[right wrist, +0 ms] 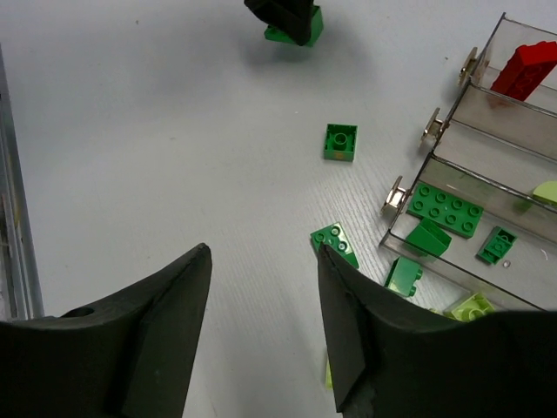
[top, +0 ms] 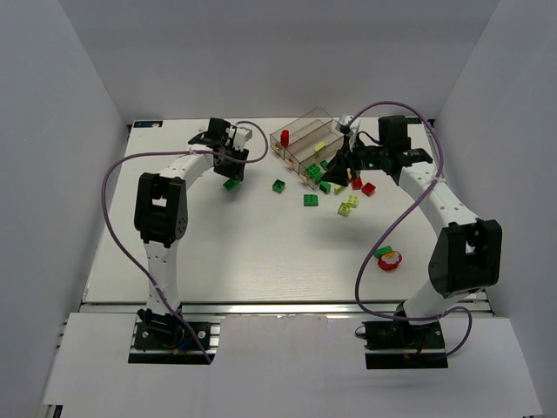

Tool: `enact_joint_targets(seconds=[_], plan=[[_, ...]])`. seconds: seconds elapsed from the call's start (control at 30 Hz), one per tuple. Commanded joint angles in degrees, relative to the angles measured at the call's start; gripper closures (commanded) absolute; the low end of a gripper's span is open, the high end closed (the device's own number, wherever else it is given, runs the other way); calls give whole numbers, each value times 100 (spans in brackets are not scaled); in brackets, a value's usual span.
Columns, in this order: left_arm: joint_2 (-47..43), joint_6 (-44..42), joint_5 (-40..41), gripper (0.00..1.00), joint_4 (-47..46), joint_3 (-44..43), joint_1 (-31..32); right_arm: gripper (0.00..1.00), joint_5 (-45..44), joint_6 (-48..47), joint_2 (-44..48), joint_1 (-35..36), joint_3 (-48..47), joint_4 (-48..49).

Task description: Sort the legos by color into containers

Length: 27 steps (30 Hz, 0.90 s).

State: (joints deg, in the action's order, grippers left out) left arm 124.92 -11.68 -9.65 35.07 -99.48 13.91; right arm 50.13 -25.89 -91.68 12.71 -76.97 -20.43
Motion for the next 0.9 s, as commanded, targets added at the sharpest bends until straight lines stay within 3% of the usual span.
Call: enact_joint_targets(seconds=[0.0,0.07,0.17,0.23,0.3,0.37,0.43,0.63,0.77,0.87], plan=[[-994,1087,-809,97,-535,-90,-55,41,348,57,-122,38,-318,-269],[-1241,1867,-1494,97,-1035,252,-90,37,479,434,-183,100,-415,-295],[-1803,2947,-2248,100,-1984,980,-99,11,900,1330,-245,179,-442,-191],[-2267,3626,-2619,100,-3060,1482,-99,11,1147,1795,-254,258,-424,-59],[-2594,5057,-3049,100,-4239,2465,-91,11,1402,2095,-210,390,-319,335],[-3024,6511,-3183,100,-6084,3168,-82,11,1473,2498,-149,539,-284,652],[-3245,7177,-3061,100,-7331,3961,-38,10,1404,2728,-148,636,-345,977],[-3738,8250,-2490,100,-8296,4726,269,19,-79,3696,-43,1189,-336,1821],[-3765,8900,-2331,100,-9121,5017,331,18,-13,3916,-96,1313,-275,2234],[-3774,9148,-2278,100,-9474,5062,393,11,145,3995,-184,1313,-266,2262]])
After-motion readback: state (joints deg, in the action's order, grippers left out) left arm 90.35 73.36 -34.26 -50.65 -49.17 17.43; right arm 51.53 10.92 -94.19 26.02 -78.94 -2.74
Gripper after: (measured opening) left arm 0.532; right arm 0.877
